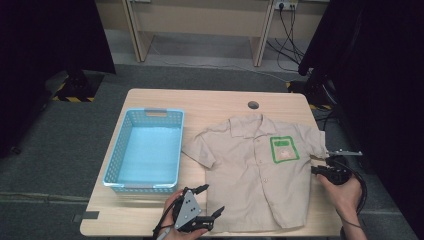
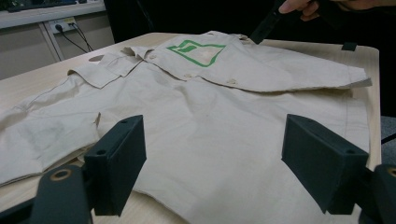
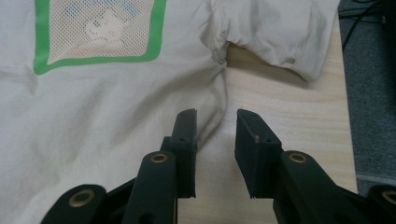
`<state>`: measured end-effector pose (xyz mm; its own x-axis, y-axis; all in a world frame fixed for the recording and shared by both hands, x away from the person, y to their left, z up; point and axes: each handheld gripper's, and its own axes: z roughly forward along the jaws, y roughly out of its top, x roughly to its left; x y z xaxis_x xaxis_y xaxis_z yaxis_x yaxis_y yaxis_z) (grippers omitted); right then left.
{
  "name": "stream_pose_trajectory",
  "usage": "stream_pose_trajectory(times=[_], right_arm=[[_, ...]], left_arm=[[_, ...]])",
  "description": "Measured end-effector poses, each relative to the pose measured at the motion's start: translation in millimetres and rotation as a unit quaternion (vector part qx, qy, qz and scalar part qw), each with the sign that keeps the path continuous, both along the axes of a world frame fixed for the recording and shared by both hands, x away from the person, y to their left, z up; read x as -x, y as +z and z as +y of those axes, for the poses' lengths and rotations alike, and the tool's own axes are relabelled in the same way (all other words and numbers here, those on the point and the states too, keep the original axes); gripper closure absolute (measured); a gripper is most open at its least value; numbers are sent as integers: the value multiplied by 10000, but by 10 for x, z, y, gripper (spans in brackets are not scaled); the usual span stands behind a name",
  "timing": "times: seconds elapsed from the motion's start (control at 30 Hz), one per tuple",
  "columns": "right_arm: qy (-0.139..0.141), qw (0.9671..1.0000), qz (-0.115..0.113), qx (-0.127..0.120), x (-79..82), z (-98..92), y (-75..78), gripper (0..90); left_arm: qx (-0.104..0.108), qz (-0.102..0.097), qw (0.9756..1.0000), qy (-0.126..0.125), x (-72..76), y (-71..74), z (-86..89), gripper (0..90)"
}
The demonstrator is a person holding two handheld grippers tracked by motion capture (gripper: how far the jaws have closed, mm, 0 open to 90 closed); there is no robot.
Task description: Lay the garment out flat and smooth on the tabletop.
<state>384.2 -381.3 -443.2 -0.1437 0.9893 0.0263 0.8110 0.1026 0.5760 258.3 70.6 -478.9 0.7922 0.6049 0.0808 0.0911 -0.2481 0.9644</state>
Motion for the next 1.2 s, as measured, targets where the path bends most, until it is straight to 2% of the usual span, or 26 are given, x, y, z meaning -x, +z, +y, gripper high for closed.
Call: stream_pose_trajectory(times=[0.13,0.33,0.5,0.6,0.73,0.77,0.93,1.0,1.07,1.13,1.2], right_arm=[[29,9999,78,104,-40,43,-44,719],[160,9996,34,210,-50,83,-78,821],[103,9999,6,51,-25,81,-96,893],[132,9999,-3,86,-3,72,-76,900],[204,9994,-111,253,37,66,30,900],[208,9991,-190,321,75,71,149,900],[311,9967,-514,546,120,136,476,900],[354,9943,-608,796,111,208,570,900],[507,9899,-617,1173,80,294,624,900],[626,9873,-556,1349,59,350,621,900],[642,9900,-474,1166,60,358,572,894]], left_arm=[[-20,3,10000,-2,-1,0,-4,214],[-28,10,10000,-6,-2,1,-5,214],[-45,5,10000,-14,-1,1,-8,214],[-42,3,10000,-18,-1,1,-7,214],[-47,5,10000,-16,-1,1,-7,215],[-53,4,10000,-21,-1,1,-10,215],[-61,-4,10000,-29,0,2,-10,216],[-64,-7,10000,-33,0,1,-10,216],[-65,-7,10000,-37,0,2,-10,216],[-58,-3,10000,-35,0,2,-9,216],[-47,-3,10000,-41,1,1,-7,216]])
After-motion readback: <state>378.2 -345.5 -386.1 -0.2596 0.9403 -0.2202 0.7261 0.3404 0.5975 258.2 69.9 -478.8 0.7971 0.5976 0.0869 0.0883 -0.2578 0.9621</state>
